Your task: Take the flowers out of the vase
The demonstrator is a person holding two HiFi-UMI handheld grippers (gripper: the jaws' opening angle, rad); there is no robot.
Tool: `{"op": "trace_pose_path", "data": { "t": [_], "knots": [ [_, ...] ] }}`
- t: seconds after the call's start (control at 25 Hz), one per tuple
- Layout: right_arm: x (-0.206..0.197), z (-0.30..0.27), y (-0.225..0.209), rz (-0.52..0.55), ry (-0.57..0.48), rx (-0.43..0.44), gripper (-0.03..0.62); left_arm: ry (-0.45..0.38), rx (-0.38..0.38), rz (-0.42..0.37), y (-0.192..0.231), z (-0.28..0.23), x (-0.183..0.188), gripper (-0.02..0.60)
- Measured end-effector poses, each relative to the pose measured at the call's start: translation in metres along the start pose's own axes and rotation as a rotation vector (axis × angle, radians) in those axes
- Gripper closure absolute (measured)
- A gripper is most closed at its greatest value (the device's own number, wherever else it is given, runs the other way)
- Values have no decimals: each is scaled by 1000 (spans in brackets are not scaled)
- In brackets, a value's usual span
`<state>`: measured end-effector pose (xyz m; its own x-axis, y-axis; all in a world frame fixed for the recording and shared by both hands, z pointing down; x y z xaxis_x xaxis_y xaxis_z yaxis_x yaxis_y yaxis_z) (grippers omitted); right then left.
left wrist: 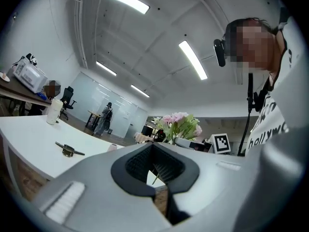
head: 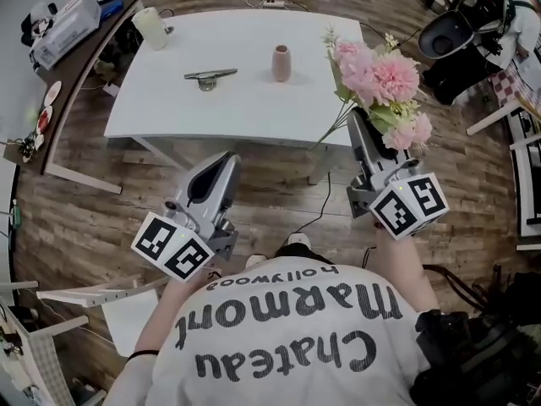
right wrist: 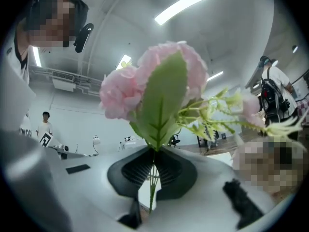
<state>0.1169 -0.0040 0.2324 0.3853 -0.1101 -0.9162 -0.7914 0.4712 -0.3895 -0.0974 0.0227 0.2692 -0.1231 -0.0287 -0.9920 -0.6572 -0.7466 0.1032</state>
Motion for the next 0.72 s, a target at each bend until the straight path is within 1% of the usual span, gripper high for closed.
{"op": "trace_pose_path", "data": {
  "t": [0.24,0.48,0.72],
  "knots": [
    [-30,12,43,-2,2,-40,571,8,-53,7,12,36,1,577],
    [-56,28,69,-19,2,-76,572,10,-122,5,14,49,-6,577],
    [-58,35,85,-29,-2,-116,572,20,-186,16,9,51,-1,577]
  ]
}}
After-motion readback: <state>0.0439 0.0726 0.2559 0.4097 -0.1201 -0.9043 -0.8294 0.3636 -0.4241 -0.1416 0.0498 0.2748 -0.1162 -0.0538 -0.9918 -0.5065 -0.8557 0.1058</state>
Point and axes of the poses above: the fingertips, and each gripper's own axes: z backward along the fingers, y to its left, x out of its top, the point moved 2 cm from there along z, backward along the fingers, and after that the axes turned 15 degrees about -z, right-handed, at the moved point
